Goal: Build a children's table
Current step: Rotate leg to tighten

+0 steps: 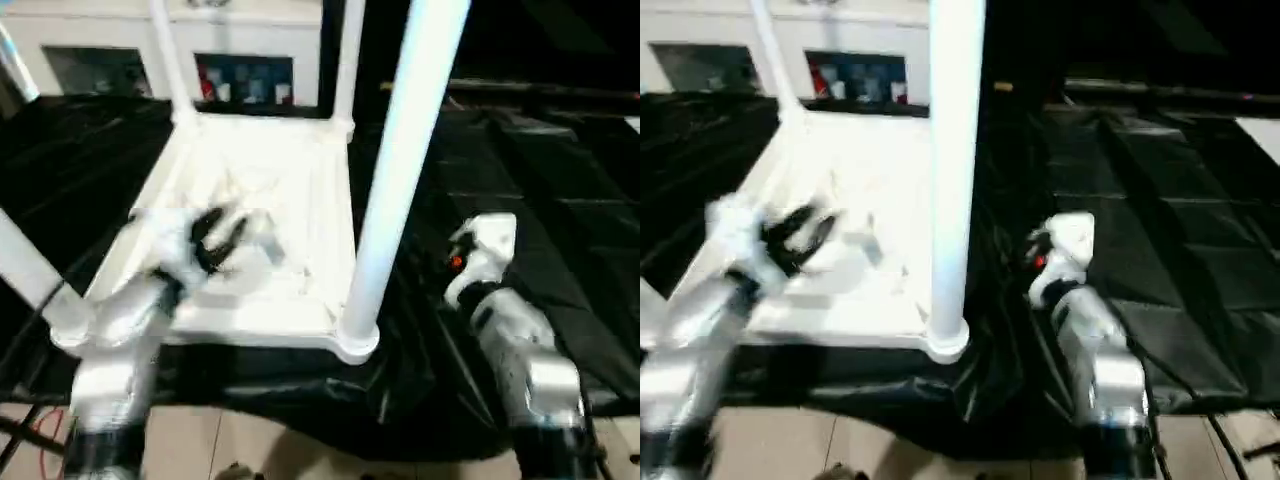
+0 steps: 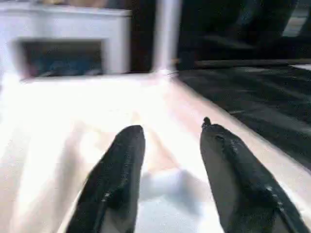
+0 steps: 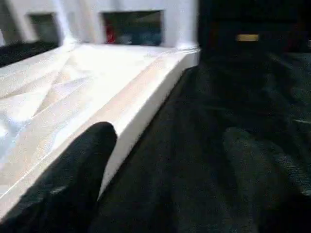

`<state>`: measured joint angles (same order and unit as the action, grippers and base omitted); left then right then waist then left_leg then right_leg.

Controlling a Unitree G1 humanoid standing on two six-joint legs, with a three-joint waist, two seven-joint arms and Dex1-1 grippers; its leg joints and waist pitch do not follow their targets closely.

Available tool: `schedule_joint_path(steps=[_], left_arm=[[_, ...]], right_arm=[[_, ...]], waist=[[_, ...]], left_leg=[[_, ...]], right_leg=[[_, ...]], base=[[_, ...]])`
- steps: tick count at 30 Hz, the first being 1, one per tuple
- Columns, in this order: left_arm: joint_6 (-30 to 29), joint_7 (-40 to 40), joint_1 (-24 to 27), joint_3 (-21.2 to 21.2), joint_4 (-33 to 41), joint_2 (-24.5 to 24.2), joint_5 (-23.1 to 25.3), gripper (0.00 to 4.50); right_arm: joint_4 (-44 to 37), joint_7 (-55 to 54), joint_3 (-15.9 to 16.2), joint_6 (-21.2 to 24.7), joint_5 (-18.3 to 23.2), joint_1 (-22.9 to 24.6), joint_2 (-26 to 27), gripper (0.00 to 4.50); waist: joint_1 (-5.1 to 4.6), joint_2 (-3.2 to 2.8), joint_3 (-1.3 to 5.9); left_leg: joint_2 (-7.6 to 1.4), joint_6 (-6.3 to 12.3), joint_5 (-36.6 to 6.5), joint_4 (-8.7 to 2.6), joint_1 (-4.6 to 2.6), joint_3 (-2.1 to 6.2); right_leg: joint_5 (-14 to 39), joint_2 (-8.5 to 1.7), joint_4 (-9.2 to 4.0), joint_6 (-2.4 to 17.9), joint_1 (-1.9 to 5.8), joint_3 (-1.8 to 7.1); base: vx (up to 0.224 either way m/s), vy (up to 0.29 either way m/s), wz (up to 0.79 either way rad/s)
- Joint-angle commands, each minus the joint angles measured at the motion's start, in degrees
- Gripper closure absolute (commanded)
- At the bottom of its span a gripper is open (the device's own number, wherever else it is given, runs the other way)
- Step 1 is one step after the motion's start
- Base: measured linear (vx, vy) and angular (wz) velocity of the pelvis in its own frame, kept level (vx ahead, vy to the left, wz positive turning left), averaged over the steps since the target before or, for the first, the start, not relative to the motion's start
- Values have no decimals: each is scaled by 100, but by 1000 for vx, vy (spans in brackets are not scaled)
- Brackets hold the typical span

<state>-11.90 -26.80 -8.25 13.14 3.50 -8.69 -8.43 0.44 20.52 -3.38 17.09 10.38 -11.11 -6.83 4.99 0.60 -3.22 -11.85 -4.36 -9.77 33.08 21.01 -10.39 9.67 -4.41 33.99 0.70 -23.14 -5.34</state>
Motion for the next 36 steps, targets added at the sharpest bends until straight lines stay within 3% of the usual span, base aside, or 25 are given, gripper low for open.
schedule_joint_path(steps=[1, 2, 5, 6, 7, 8, 11, 15, 23, 26, 27, 28, 30, 31, 32, 33, 34, 36], left_arm=[[-98, 312, 175, 19, 325, 78, 203, 198], [-180, 428, 399, -28, 500, 150, 153, 189], [-143, 582, 750, -195, 732, 269, 206, 185], [-198, 681, 893, -330, 885, 274, 356, 185], [-233, 773, 986, -445, 978, 308, 485, 185], [-233, 773, 986, -445, 978, 308, 485, 185], [-489, 972, 1066, -653, 1157, 367, 705, 185], [-606, 1101, 1016, -584, 1177, 374, 688, 185], [-739, 1110, 1033, -614, 1278, 272, 594, 185], [-772, 1116, 1041, -625, 1303, 261, 592, 185], [-831, 1067, 1041, -681, 1309, 224, 583, 185], [-880, 1058, 1036, -717, 1302, 202, 601, 185], [-888, 1058, 1031, -735, 1296, 197, 605, 185], [-925, 1094, 1009, -759, 1281, 183, 646, 185], [-927, 1104, 996, -763, 1267, 185, 638, 185], [-931, 1106, 994, -769, 1268, 173, 618, 185], [-933, 1106, 997, -773, 1269, 168, 613, 185], [-926, 1095, 1030, -783, 1294, 132, 588, 185]], right_arm=[[-200, -89, -27, 95, -72, 68, 8, 18], [-262, -285, -81, 121, -136, 129, 53, 7], [-286, -522, -102, 114, -321, 205, 42, 1], [-183, -869, -147, -88, -574, 215, 84, 1], [-87, -1065, -224, 122, -587, 196, 141, 1], [-87, -1065, -224, 122, -587, 196, 141, 1], [0, -760, -172, 176, -273, 246, 84, 1], [-185, -598, -121, 444, -28, 321, 154, 1], [-342, -516, -5, 611, 64, 368, 249, 1], [-327, -521, 57, 512, -19, 382, 217, 1], [-294, -536, 109, 445, -75, 394, 184, 1], [-288, -560, 116, 444, -89, 394, 180, 1], [-293, -577, 114, 461, -85, 393, 185, 1], [-311, -584, 111, 482, -90, 395, 192, 1], [-335, -577, 113, 494, -91, 403, 195, 1], [-365, -571, 118, 518, -88, 417, 190, 1], [-373, -566, 120, 526, -87, 423, 184, 1], [-395, -556, 134, 547, -80, 460, 135, 1]], waist=[[-2, -12, 344], [4, -50, 347], [9, -15, 321], [3, 43, 318], [-3, 70, 314], [6, 53, 318], [-14, 83, 290], [-32, 97, 298], [6, 74, 334], [11, 78, 337], [19, 31, 343], [5, 48, 350], [0, 61, 406], [5, 3, 477], [5, 19, 549], [7, 23, 596], [17, 17, 588], [-11, -30, 460]], left_leg=[[-173, 98, -1493, -402, -54, 50], [-162, 65, -1591, -403, -76, 49], [-157, -1, -1773, -421, -63, 62], [-147, 9, -1791, -414, -60, 51], [-137, -3, -1823, -424, -57, 57], [-142, -16, -1824, -425, -71, 68], [-121, 11, -2048, -425, -68, 84], [-103, 18, -2016, -418, -48, 99], [-134, -22, -1945, -425, -62, 107], [-135, -28, -1901, -429, -47, 106], [-137, -49, -1863, -428, -52, 109], [-135, -31, -1707, -417, -25, 103], [-93, 201, -533, -302, 101, 69], [-17, 544, 428, -198, 179, 44], [36, 889, 869, -80, 235, 30], [58, 1181, 895, -11, 296, 29], [53, 1265, 628, -8, 306, 20], [-48, 983, -1296, -116, 169, 31]], right_leg=[[1728, -336, -456, 650, 244, 315], [1820, -326, -470, 611, 224, 316], [2156, -333, -510, 452, 216, 315], [2228, -326, -531, 401, 207, 315], [2368, -318, -537, 305, 201, 309], [2406, -327, -526, 264, 195, 311], [2805, -329, -603, 31, 174, 281], [2838, -320, -608, -69, 183, 268], [2336, -321, -552, 113, 181, 290], [2174, -318, -532, 171, 196, 295], [2061, -321, -512, 210, 200, 300], [1853, -310, -512, 241, 197, 306], [442, -251, -412, 564, 167, 295], [-706, -191, -308, 870, 112, 229], [-1310, -173, -269, 1068, 67, 183], [-1337, -156, -284, 1197, 22, 141], [-952, -161, -352, 1194, -1, 113], [1662, -223, -582, 859, -17, 43]], base=[[0, 0, 0], [0, 0, 0], [0, 0, 0], [0, 0, 0], [0, 0, 0], [0, 0, 0], [0, 0, 0], [0, 0, 0], [0, 0, 0], [0, 0, 0], [0, 0, 0], [0, 0, 0], [0, 0, 0], [0, 0, 0], [0, 0, 0], [0, 0, 0], [-56, 14, 0], [-81, 23, -1]])
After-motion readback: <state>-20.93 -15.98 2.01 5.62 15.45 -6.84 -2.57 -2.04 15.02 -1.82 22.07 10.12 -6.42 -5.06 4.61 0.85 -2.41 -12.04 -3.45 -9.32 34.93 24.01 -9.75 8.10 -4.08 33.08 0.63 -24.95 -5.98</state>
